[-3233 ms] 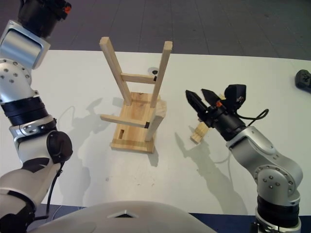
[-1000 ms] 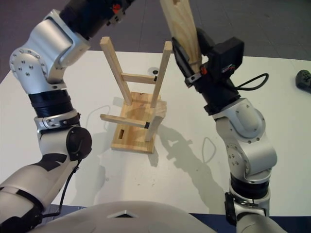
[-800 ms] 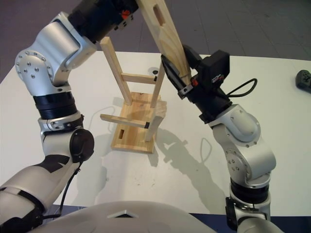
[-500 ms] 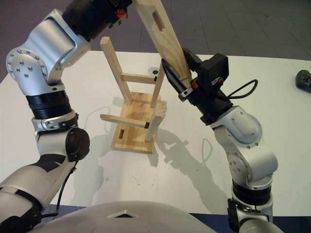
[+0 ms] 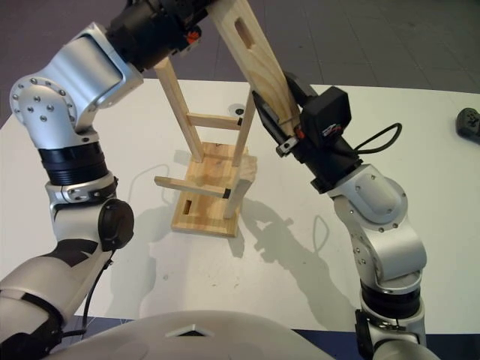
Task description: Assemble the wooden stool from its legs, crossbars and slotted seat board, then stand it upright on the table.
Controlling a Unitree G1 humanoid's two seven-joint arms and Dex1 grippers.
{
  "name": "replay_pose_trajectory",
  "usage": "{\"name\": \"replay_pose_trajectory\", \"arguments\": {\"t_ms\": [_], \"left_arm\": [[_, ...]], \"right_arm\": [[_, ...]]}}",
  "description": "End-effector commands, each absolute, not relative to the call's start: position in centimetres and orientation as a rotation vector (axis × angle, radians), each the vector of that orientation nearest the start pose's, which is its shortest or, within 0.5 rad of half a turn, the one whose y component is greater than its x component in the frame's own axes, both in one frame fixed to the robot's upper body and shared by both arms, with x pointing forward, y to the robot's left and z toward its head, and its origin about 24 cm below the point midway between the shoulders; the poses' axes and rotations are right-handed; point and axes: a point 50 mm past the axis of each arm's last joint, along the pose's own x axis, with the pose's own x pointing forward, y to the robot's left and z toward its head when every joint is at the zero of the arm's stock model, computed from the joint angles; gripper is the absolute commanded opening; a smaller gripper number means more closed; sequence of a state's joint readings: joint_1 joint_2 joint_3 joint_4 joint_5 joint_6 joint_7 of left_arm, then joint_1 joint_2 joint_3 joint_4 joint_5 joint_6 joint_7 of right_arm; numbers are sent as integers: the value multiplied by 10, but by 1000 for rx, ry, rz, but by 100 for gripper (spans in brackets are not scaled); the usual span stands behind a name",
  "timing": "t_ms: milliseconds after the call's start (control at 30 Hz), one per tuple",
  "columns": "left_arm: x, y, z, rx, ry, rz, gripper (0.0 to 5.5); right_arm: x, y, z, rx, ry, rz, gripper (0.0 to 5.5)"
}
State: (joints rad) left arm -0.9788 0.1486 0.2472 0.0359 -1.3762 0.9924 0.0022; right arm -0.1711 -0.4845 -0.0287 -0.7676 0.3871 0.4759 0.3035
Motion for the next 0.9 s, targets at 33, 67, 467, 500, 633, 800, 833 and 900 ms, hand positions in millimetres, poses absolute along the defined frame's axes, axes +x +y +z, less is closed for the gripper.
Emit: {"name": "replay_pose_trajectory", "arguments": {"t_ms": [33, 67, 467, 500, 633, 800, 833, 900], "left_arm": [[315, 81, 296, -785, -3, -1096, 105], [316, 84, 298, -785, -22, -1080, 105], [350, 164, 336, -870, -268, -852, 105], [351, 167, 337, -865, -275, -843, 105], [355, 177, 340, -836, -289, -820, 105], [355, 177, 340, -827, -278, -839, 105], [355, 176, 338, -830, -272, -837, 105], [356, 176, 335, -834, -263, -830, 105]], "right_arm": [[222, -149, 203, -162, -316, 592, 272], [222, -152, 204, -81, -303, 601, 285], [182, -162, 214, 370, 30, 1172, 487], [181, -161, 211, 355, 69, 1190, 507], [179, -158, 197, 299, 189, 1231, 540], [184, -153, 189, 252, 192, 1217, 506], [185, -152, 189, 247, 188, 1218, 485], [186, -151, 188, 239, 181, 1224, 454]]}}
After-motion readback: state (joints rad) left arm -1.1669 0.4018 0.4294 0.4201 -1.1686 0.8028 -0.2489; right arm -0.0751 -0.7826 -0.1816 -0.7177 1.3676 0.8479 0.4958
